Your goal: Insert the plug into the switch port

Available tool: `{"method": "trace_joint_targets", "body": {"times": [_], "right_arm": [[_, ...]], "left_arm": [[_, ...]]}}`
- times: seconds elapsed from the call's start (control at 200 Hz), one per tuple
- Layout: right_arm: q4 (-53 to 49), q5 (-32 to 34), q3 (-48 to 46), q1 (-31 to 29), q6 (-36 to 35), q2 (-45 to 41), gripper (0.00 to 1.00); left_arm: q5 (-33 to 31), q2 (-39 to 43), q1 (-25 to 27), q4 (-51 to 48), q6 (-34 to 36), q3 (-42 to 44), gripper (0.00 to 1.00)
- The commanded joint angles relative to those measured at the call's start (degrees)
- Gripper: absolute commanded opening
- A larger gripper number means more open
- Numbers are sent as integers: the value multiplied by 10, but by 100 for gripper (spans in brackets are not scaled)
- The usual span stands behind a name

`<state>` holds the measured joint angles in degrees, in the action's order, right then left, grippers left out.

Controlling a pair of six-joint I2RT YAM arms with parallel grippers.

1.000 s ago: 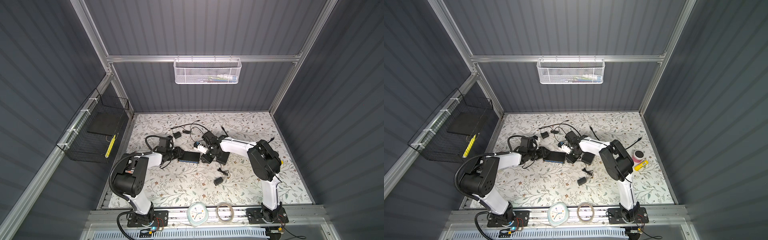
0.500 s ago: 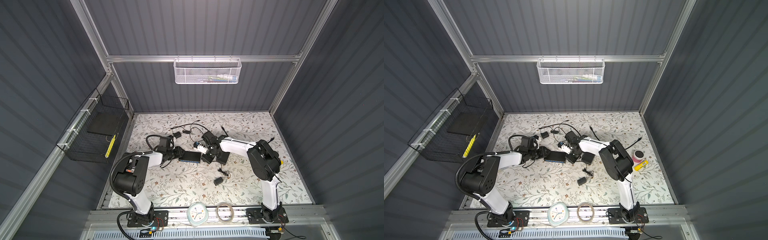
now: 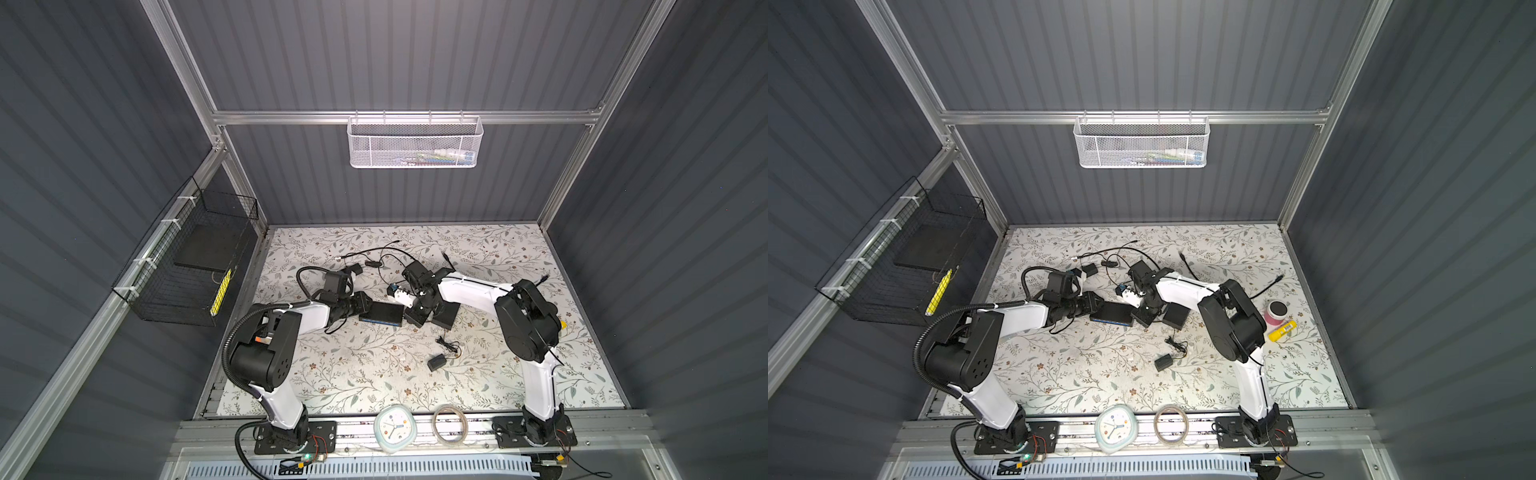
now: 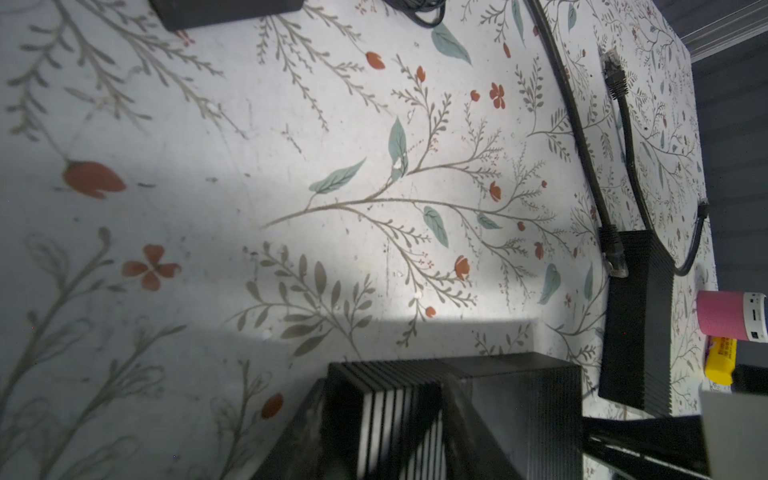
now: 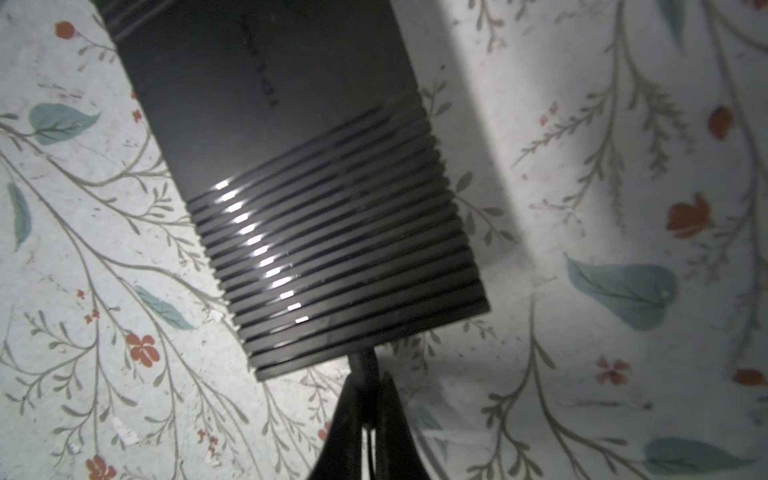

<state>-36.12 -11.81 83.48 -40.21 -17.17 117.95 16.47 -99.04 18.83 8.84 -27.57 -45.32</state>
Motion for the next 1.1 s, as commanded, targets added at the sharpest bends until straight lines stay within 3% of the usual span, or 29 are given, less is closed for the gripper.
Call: {"method": "trace_joint_targets", "body": {"times": [0.0,1.096], "right_arm": [[16,-10,32,-9,2,10,0],[88,-60,105,-32,74,42,0]], "left_arm": [[-13,-55,24,-146,17,38,43],[1,-76,48,-99,-8,63,43]]}}
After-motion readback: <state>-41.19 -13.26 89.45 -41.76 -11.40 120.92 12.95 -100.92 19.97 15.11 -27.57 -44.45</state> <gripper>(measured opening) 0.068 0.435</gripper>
